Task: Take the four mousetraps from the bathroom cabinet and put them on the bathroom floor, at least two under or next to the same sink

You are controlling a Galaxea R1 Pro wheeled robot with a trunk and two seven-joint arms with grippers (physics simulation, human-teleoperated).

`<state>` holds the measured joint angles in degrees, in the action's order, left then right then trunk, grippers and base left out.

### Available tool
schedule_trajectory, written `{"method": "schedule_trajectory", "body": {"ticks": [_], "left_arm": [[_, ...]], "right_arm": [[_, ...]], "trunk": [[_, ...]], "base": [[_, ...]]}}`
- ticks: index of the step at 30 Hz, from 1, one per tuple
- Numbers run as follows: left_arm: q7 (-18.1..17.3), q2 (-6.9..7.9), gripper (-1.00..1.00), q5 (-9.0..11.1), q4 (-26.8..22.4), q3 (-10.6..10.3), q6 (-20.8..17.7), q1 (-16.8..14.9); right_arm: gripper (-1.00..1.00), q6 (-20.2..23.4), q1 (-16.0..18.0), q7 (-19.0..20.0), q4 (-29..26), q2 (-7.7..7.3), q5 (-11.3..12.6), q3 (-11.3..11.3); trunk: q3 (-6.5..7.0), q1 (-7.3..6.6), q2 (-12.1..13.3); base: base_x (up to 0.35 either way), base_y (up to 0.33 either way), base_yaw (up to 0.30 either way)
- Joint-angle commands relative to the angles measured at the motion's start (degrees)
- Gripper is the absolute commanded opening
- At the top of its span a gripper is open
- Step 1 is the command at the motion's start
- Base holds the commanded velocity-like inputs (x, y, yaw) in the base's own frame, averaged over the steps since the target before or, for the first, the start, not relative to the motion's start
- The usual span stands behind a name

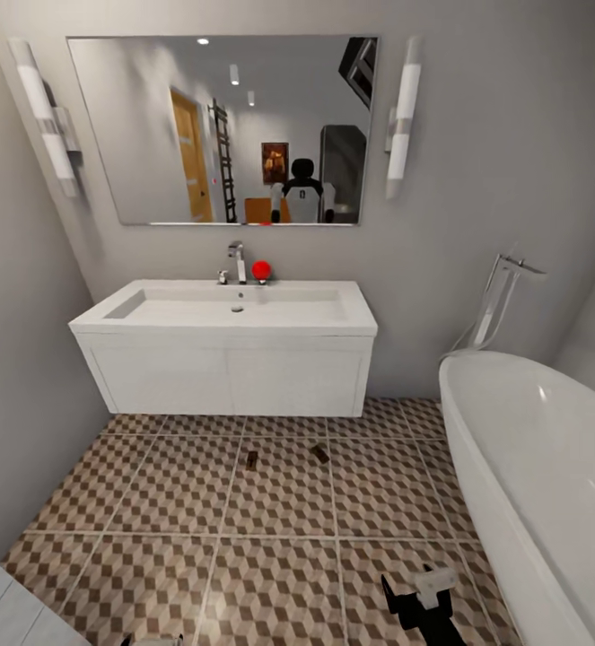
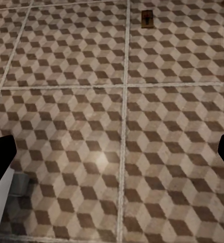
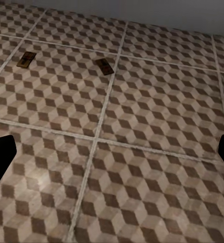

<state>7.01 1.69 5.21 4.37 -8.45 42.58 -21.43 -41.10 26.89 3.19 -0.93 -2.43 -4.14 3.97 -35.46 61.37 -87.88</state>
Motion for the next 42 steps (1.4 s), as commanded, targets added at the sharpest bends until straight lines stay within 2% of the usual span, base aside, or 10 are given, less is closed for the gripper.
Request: {"method": "schedule_trajectory", "body": {"ticks": [1,11,42], "left_arm": [[0.0,-0.02,1.00,0.5,0.2,-0.5,0.3,-0.1],[0.0,-0.02,1.00,0.5,0.2,-0.5,0.3,0.0],[0.1,0.59,1.00,0.5,0.2,-0.5,0.2,0.9]], "right_arm": [[1.00,-0.1,0.0,0.0,0.1,-0.02,0.1,0.3],[1.00,-0.2,-1.1,0.0,0.1,-0.03,0.1,0.3],[1.00,-0.2,-1.5,0.0,0.1,-0.03,0.1,0.3]], "trunk": [[0.20,-0.23,0.4],[2.83,-2.43,4.4],[11.21,-9.23,16.8]], "base": [[0.000,0.000,-0.132],[0.000,0.000,-0.098],[0.000,0.000,-0.065]]}}
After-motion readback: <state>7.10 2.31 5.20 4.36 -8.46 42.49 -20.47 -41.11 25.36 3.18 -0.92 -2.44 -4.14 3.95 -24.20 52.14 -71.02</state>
